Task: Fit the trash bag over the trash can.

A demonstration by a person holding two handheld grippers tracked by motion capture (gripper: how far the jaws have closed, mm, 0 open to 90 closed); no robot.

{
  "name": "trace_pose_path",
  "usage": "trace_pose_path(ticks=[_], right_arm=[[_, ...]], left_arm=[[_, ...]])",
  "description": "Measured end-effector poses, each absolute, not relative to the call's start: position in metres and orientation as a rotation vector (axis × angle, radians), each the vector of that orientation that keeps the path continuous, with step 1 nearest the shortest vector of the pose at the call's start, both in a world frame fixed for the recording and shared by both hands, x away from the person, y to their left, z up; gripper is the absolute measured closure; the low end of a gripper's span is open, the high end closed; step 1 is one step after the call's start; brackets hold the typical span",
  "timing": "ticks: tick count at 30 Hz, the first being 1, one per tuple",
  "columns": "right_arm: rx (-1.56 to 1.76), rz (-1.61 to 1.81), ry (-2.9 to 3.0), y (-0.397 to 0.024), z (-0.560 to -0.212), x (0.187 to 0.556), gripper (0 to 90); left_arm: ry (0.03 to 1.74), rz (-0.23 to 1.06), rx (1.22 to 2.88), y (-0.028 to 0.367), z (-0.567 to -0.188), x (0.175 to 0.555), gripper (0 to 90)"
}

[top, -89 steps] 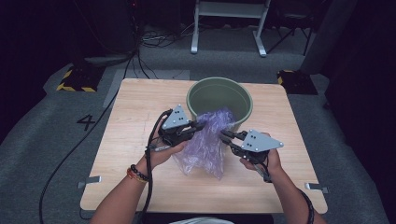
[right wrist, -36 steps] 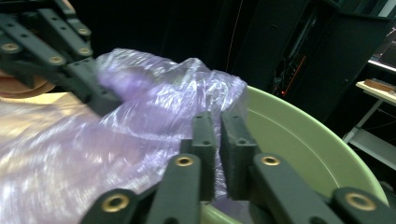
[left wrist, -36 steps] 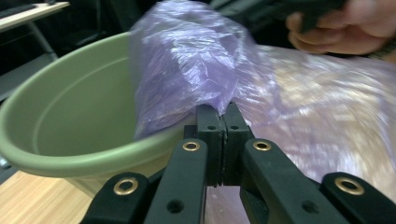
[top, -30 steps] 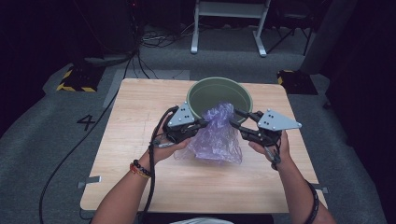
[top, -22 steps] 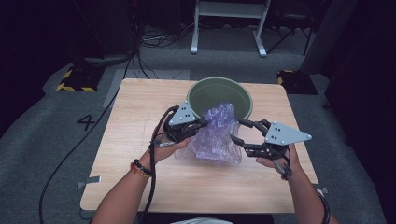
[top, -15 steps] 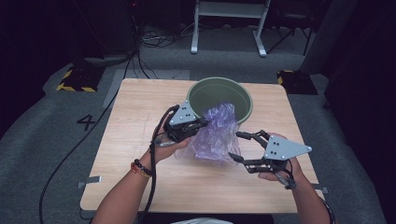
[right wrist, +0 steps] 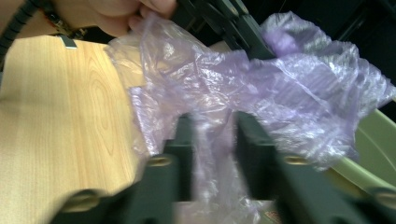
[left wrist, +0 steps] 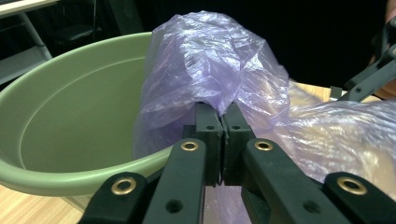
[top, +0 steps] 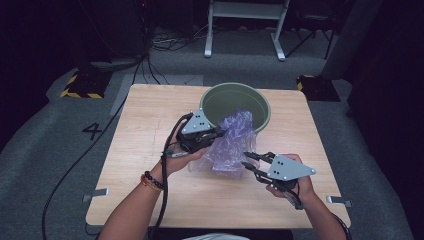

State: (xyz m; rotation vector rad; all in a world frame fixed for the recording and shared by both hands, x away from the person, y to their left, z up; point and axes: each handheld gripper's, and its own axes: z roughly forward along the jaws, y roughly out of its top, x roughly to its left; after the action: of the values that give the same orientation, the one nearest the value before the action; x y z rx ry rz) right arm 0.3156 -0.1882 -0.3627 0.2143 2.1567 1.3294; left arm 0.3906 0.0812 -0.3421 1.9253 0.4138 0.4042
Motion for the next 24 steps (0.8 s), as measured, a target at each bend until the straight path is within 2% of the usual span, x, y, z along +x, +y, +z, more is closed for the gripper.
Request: trace_pose_path(ticks=[2, 9, 10, 11, 14, 17, 20, 24], right_arm=[[0.232, 1.337, 2.134, -0.190, -0.361, 0.318, 89.4], [0.286, 1.363, 2.072, -0.195, -0.353, 0.329, 90.0], [0.295, 1.360, 2.065, -0.195, -0.352, 0.331, 90.0], [0.307, 1.366, 2.058, -0.196, -0.351, 0.333, 90.0], [0.342, 1.380, 2.037, -0.198, -0.348, 0.338, 90.0], [0.362, 1.383, 2.022, -0.198, -0.346, 0.343, 90.0], [0.374, 1.387, 2.017, -0.196, -0.344, 0.348, 90.0], [0.384, 1.375, 2.014, -0.192, -0.342, 0.353, 90.0]], left_arm=[[0.412, 0.403, 1.928, 0.082, -0.341, 0.390, 81.6], [0.410, 0.398, 1.921, 0.087, -0.340, 0.389, 78.4], [0.408, 0.397, 1.918, 0.088, -0.339, 0.389, 75.6], [0.408, 0.391, 1.912, 0.089, -0.339, 0.389, 70.8], [0.425, 0.356, 1.905, 0.091, -0.339, 0.390, 45.5], [0.452, 0.348, 1.881, 0.097, -0.338, 0.387, 27.5], [0.441, 0.338, 1.850, 0.108, -0.338, 0.377, 21.4], [0.418, 0.359, 1.844, 0.118, -0.336, 0.362, 18.2]])
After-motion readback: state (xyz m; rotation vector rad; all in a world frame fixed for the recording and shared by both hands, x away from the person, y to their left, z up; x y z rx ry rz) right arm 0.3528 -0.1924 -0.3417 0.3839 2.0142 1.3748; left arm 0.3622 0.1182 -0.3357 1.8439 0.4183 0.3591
